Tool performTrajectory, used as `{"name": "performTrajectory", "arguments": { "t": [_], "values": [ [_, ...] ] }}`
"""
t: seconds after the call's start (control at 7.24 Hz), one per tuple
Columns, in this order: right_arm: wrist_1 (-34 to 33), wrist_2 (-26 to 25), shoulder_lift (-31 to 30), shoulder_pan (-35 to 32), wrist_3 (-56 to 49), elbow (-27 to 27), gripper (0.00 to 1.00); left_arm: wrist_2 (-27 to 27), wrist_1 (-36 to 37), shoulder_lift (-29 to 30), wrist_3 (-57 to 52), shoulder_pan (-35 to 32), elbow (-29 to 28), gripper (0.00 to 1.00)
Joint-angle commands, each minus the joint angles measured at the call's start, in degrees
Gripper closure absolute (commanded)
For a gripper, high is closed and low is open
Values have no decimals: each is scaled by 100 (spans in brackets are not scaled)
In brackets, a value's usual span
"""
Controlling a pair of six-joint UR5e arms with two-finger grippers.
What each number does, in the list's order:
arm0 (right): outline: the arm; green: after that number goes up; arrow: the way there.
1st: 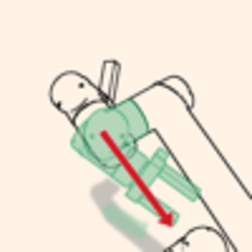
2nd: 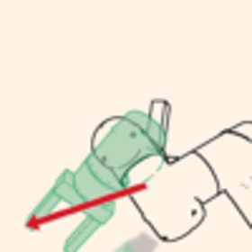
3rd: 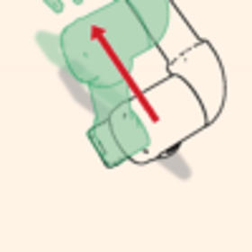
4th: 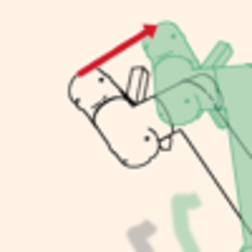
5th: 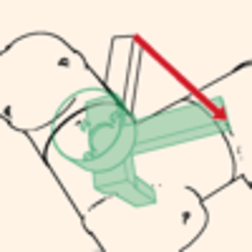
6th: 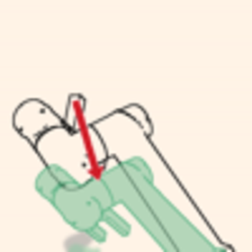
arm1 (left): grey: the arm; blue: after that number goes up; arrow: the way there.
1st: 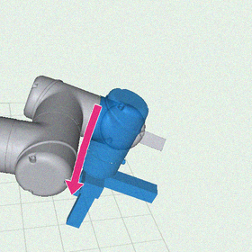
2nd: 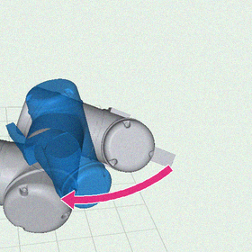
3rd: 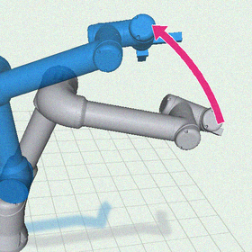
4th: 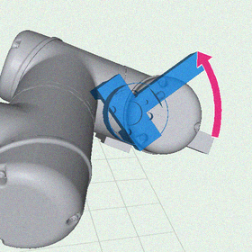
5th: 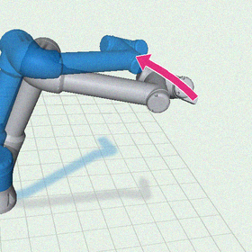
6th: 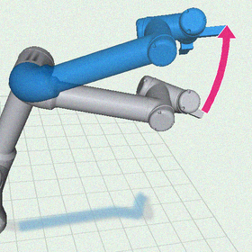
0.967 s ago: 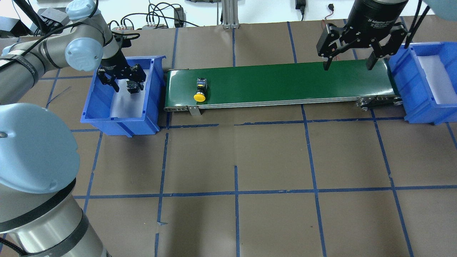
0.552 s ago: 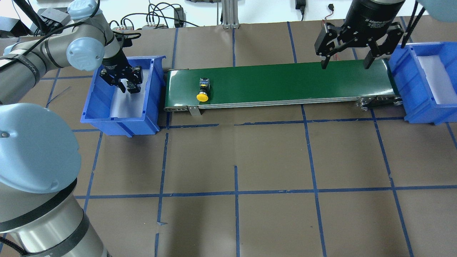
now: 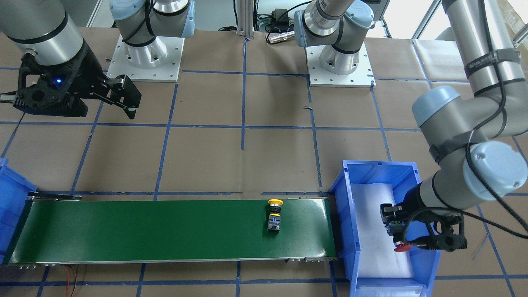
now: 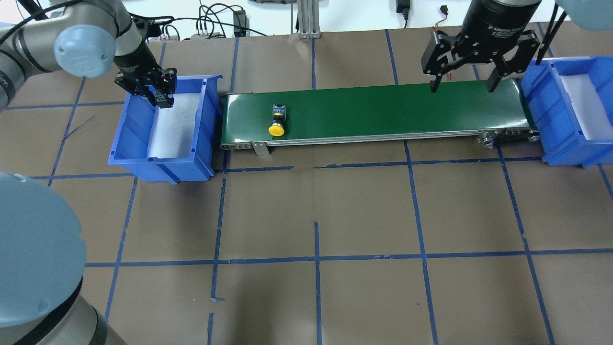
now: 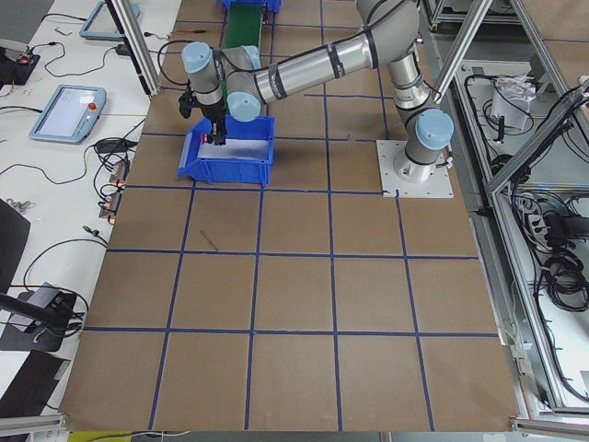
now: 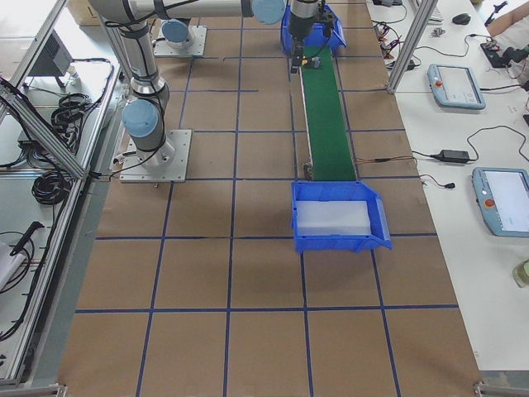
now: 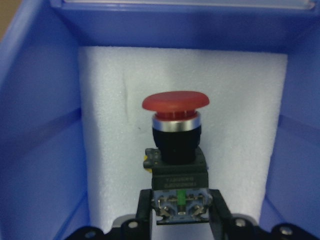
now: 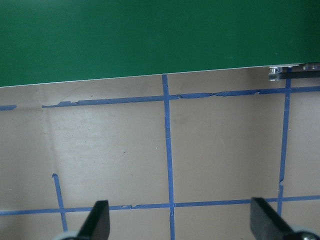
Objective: Transport two buttons from left to right
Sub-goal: 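Carry the red button over and set it on the conveyor with left gripper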
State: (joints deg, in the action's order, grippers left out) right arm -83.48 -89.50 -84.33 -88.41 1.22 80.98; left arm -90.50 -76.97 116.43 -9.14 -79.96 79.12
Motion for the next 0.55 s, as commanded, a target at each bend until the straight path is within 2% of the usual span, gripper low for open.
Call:
{"name": "performTrajectory", "arguments": {
  "t": [0.0, 0.28, 0.41],
  "values": [
    [-36, -6, -40, 8, -43, 23, 0, 33, -651, -961, 9, -220, 234, 97],
    [-46, -32, -22, 26, -60, 32, 0, 7, -522, -1017, 481, -852, 490, 97],
    [-46, -24, -22, 26, -52, 32, 0, 24, -399, -1017, 518, -898, 534, 97]
  ]
}}
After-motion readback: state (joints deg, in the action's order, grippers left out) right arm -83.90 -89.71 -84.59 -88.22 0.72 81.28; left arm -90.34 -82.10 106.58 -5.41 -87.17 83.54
